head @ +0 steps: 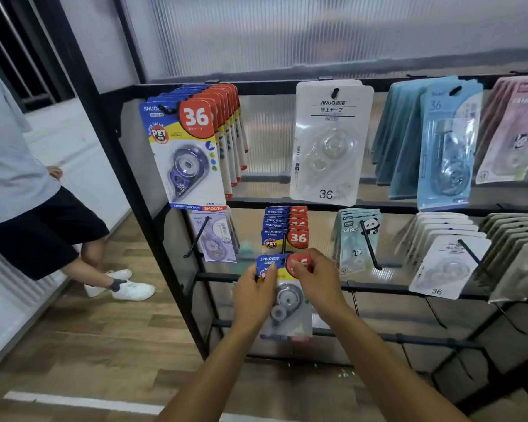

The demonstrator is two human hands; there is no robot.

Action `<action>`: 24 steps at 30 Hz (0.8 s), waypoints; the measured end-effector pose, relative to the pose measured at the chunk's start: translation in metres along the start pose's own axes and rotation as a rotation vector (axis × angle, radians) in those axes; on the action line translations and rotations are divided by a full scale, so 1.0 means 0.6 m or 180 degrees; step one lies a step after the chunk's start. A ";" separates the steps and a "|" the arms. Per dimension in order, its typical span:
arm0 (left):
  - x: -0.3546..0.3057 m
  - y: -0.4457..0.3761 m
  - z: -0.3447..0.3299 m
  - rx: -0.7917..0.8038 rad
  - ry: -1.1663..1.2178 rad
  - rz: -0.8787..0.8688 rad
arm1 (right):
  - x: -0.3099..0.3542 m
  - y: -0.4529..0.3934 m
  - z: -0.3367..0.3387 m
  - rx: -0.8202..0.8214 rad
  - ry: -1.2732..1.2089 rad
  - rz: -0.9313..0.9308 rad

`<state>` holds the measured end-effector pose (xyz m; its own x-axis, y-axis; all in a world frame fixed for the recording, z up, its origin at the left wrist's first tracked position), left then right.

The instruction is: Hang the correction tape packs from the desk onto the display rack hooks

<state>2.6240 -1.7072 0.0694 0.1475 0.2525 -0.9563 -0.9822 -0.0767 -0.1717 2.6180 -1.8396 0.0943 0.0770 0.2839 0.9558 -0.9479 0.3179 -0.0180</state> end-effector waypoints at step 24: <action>-0.109 0.013 -0.008 -0.0934 -0.1166 -0.0153 | 0.022 0.052 0.128 -0.0630 0.0704 0.0678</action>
Point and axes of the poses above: each hand's wrist, its own y-axis away from the middle knuckle, its own z-axis out of the back of the hand, x = y × z, the point moved 2 cm from there along -y, towards the middle knuckle, and after that the axes turned 4 degrees about -z, right-handed, at the moved point
